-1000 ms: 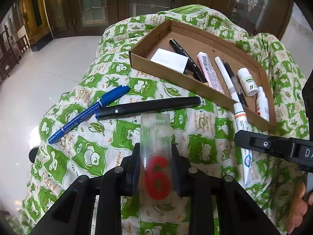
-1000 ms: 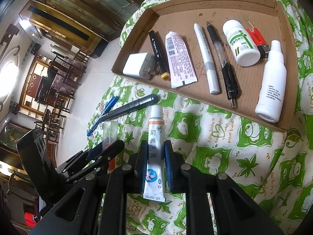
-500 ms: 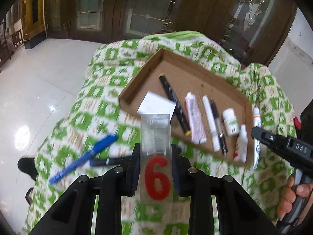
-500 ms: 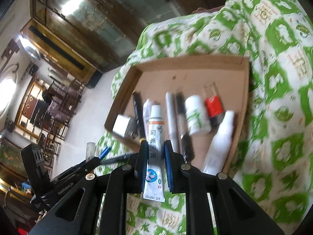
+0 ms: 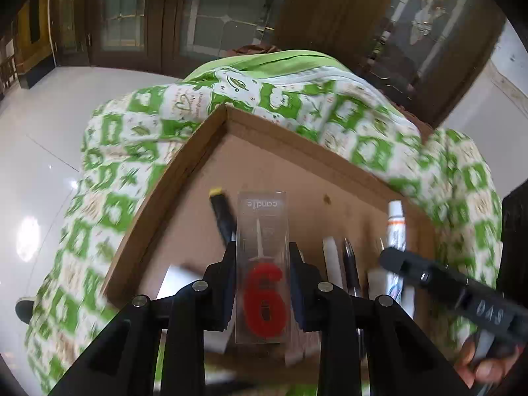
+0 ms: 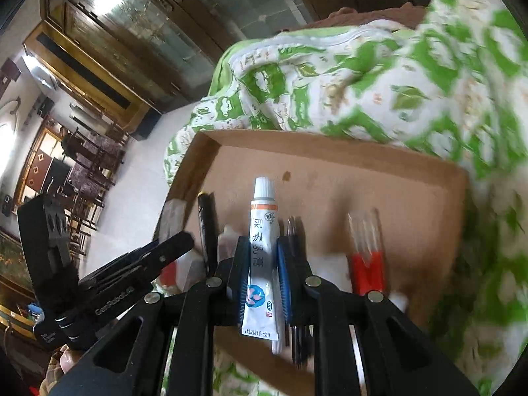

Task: Organize rigid objects
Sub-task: 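Lower the candle box into the tray with the left tool while the right tool lowers the toothpaste there, then open both tools and withdraw them toward the loose pens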

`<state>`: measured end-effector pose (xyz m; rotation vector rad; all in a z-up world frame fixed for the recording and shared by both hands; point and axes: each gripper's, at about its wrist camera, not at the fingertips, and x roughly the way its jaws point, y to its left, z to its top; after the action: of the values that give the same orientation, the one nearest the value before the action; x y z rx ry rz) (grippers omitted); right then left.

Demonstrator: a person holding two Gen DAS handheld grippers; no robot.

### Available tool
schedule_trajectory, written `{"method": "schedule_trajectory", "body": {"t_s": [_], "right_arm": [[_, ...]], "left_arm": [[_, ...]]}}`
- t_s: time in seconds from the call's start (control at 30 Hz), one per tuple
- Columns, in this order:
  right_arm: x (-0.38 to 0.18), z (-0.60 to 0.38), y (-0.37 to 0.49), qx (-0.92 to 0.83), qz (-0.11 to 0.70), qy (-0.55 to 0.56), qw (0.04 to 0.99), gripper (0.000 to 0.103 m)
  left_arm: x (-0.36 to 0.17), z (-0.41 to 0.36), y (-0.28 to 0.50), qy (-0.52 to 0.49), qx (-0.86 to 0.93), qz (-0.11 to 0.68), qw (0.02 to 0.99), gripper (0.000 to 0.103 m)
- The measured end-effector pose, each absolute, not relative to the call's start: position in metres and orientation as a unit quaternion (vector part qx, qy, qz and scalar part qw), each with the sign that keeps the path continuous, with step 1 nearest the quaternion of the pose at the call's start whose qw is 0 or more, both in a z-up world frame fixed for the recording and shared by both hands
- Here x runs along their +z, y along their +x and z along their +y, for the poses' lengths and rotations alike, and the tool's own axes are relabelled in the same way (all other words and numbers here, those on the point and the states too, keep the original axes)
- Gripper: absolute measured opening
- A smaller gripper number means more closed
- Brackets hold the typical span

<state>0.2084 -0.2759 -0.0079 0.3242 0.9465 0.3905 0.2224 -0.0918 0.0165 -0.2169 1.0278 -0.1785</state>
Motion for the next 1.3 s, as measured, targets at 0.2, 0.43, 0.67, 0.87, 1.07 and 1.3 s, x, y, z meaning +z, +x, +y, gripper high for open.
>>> {"method": "schedule_trajectory", "body": {"t_s": [0.2, 0.43, 0.67, 0.87, 1.07, 1.3], "right_arm": [[-0.023, -0.252, 0.246, 0.185, 0.472, 0.127, 0.853, 0.016], [-0.036, -0.231, 0.266, 0.180, 0.483, 0.105, 0.851, 0.016], [-0.041, -0.227, 0.264, 0.169, 0.470, 0.098, 0.861, 0.028], [-0.035, -0.236, 0.231, 0.170, 0.446, 0.109, 0.872, 0.042], [-0.009, -0.248, 0.178, 0.186, 0.392, 0.143, 0.889, 0.085], [-0.009, -0.239, 0.112, 0.241, 0.386, 0.150, 0.878, 0.103]], "left_arm": [[0.000, -0.092, 0.269, -0.113, -0.068, 0.494, 0.860, 0.029], [-0.010, -0.087, 0.299, -0.119, -0.056, 0.494, 0.860, 0.029], [-0.009, -0.075, 0.295, -0.142, -0.062, 0.493, 0.856, 0.039], [0.017, -0.070, 0.254, -0.139, -0.067, 0.476, 0.866, 0.069], [0.042, -0.054, 0.166, -0.145, -0.072, 0.454, 0.876, 0.080], [0.018, -0.033, 0.061, -0.095, -0.025, 0.460, 0.883, 0.090]]}}
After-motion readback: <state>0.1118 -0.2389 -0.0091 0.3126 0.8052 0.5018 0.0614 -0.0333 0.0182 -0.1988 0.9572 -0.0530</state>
